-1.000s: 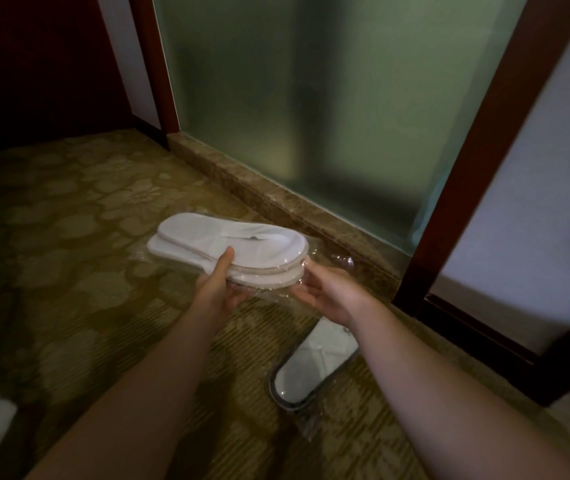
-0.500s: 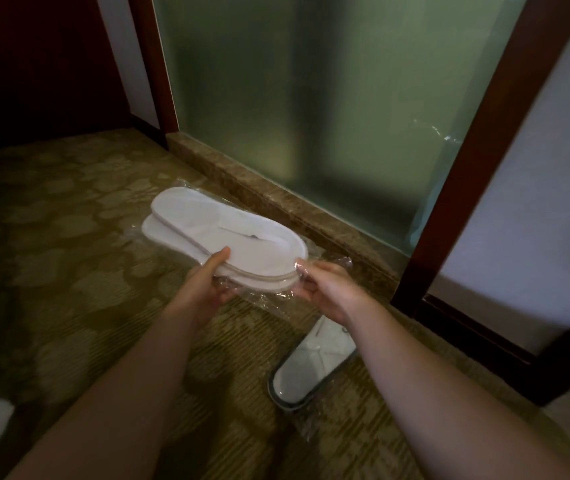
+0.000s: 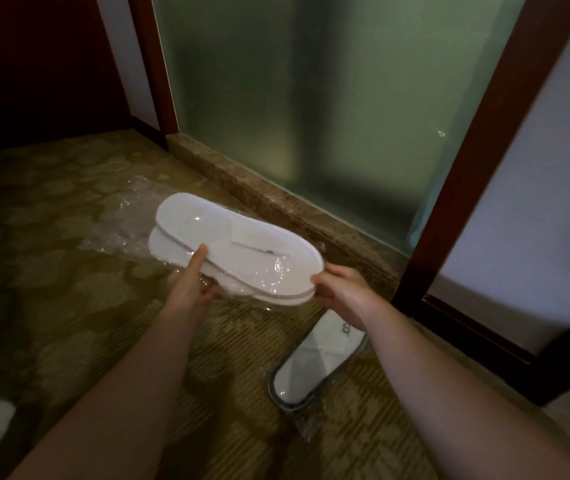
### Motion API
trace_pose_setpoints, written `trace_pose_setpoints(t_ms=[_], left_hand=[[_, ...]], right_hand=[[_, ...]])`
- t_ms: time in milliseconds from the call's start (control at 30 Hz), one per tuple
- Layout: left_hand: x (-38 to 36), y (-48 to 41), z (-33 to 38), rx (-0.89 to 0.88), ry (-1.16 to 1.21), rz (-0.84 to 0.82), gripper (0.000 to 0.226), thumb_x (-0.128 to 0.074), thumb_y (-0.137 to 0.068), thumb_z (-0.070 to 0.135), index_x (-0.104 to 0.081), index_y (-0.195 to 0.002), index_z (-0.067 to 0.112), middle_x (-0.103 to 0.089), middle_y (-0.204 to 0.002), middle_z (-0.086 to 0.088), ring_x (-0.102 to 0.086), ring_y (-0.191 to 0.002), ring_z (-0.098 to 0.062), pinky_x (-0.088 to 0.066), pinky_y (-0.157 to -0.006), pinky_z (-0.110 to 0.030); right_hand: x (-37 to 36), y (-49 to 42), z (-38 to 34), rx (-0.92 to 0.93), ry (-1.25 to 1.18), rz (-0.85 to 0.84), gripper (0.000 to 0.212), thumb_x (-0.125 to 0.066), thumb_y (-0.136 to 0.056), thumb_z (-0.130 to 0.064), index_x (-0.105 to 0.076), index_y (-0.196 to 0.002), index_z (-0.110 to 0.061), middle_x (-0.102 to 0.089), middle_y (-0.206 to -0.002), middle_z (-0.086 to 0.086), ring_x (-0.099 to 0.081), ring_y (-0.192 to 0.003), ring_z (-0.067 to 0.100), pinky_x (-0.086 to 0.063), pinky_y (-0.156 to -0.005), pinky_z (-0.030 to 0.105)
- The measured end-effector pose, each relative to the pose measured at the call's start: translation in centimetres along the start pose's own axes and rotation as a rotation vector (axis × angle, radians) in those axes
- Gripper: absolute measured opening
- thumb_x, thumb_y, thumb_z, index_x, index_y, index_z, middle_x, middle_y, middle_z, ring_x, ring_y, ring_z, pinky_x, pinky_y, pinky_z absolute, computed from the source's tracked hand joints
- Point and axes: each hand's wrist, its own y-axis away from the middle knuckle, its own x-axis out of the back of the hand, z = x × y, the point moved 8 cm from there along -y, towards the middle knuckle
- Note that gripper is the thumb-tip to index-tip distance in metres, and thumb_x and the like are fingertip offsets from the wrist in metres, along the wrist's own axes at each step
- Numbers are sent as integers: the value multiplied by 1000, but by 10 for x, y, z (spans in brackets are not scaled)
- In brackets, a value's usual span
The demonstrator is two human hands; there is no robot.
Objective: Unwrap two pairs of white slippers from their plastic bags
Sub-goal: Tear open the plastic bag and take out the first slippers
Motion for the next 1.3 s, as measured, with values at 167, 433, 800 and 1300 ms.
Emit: trace_pose_setpoints(t_ms=[167,433,800,1300], left_hand=[[1,0,-3,8,-45,51,48,-66,-85,21,-52,-128,3,-65,-114,-12,-66,-82,-21,-57,-53,-24],[-14,5,-7,62,-89,-34,43,-61,-89,24,-50,-128,9,-65,-110,-9,-63,-83,-18,-56,-64,-32],[-2,4,-1,23,-151,-80,53,-49,-93,41,-40,-141,19,-51,-141,-10,-52,-125,-26,-44,-96,-36],[45,-19,-12,78,-287,176,24,-52,-92,16,-53,-68,14,-55,-32,5,-44,-21,0,-37,-29,-8]], right_hand=[[11,-4,8,-26,-90,105,11,-57,-88,-17,-66,-95,-16,-67,-98,10,-66,-90,23,-55,-79,33],[17,-8,13,12,-22,174,54,-70,-80,-29,-48,-129,-21,-60,-121,8,-64,-104,27,-59,-78,38],[82,3,8,124,-376,441,48,-59,-79,-16,-54,-127,-24,-62,-117,13,-62,-100,32,-53,-87,50],[144,31,31,62,-423,799,50,-62,-82,-18,-54,-129,-2,-61,-122,17,-56,-94,26,-47,-79,33]])
